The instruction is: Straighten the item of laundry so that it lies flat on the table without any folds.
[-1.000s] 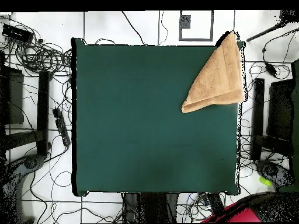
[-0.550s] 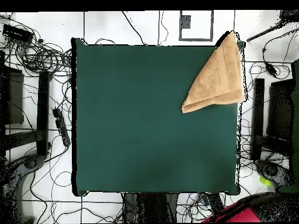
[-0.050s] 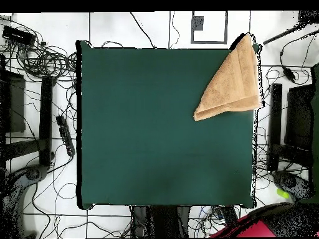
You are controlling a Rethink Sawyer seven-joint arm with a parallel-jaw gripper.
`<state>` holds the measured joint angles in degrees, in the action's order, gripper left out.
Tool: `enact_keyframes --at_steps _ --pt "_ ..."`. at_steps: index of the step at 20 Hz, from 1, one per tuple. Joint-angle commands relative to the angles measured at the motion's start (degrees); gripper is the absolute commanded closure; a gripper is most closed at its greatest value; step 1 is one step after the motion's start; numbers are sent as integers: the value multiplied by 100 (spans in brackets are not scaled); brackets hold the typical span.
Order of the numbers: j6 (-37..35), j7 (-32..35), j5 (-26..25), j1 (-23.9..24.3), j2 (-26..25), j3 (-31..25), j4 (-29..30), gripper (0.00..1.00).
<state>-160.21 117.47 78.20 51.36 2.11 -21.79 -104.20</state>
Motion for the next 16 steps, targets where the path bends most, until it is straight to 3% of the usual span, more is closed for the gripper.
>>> enact_keyframes --at_steps 1,5,10,14,16 --pt "-1055 1902 1386 -253 -596 470 -65 100" --pt "-1058 1664 1044 -290 -401 227 -34 100" --pt "-1057 1661 1276 -231 -570 429 -108 100" --pt "-1056 1344 1438 -300 -1221 907 -900 100" --pt "-1057 1101 1157 -464 -1357 840 -1304 100"
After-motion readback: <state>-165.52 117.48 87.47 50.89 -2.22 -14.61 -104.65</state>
